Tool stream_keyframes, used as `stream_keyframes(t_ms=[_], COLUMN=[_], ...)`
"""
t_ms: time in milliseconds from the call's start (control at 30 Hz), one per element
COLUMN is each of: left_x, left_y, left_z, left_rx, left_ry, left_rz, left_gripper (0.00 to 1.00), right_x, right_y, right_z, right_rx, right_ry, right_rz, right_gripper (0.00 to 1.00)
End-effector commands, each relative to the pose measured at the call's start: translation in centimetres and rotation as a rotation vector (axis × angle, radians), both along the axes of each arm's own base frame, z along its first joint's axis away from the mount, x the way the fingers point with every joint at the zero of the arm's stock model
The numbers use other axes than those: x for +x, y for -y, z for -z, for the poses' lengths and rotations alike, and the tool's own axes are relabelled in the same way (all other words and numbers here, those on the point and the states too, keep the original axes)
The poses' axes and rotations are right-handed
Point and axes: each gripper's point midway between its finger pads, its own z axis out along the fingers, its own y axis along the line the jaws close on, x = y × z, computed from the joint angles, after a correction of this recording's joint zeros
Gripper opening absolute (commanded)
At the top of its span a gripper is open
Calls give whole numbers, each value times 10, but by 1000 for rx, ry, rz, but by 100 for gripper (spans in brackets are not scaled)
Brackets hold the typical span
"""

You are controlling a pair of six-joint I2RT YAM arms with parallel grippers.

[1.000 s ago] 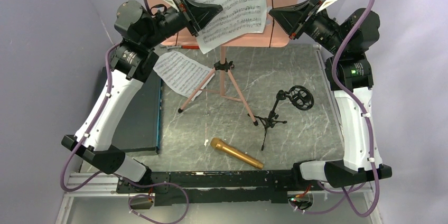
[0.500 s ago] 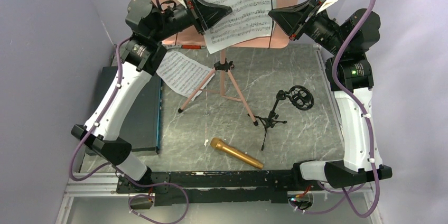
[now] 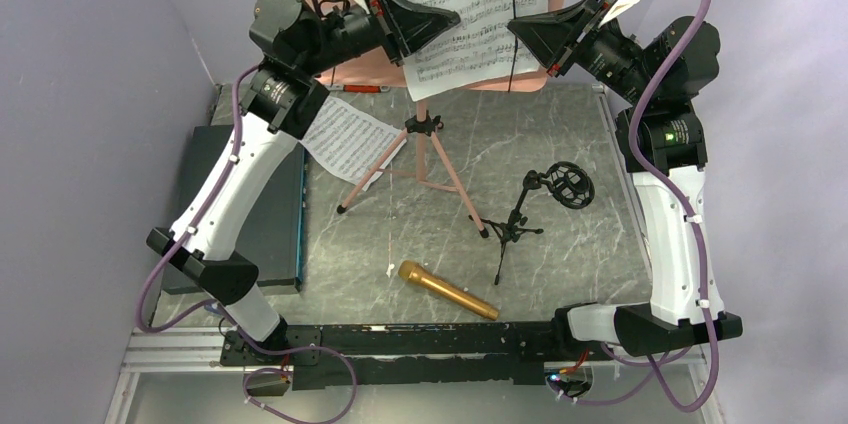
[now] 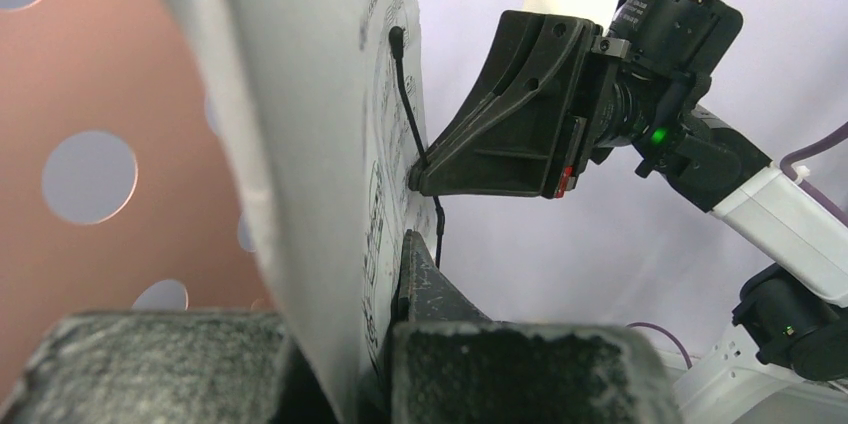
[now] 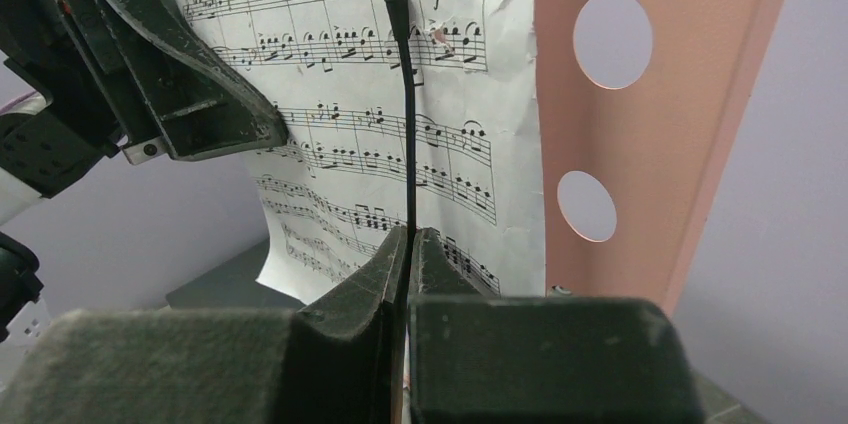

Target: Set up the instrument practice props

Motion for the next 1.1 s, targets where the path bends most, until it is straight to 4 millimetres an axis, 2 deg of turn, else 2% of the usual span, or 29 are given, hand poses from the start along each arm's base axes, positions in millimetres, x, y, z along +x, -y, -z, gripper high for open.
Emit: stream_keyframes(t_ms=[0, 333, 700, 900, 1000, 1067], left_x=[-7, 0, 8, 6, 6, 7], left_y=[3, 18, 24, 23, 23, 23], left_z=[-9, -1, 2, -1, -1, -1], left_rx=[3, 36, 33, 22, 17, 11], left_ry=[42, 46, 36, 39, 37, 37], left_rz=[6, 20, 16, 20, 23, 17], left_gripper=[3, 3, 3, 14, 29, 35], right_x=[-27, -27, -24, -24, -23, -23], right_y=[4, 4, 4, 4, 3, 4], right_z=[-33, -32, -29, -29, -28, -27], right_rx=[18, 17, 14, 17, 18, 17], right_ry=[140, 140, 134, 131, 129, 128], right_rz=[-10, -9, -4, -6, -6, -3], right_gripper=[0, 0, 0, 0, 0, 0])
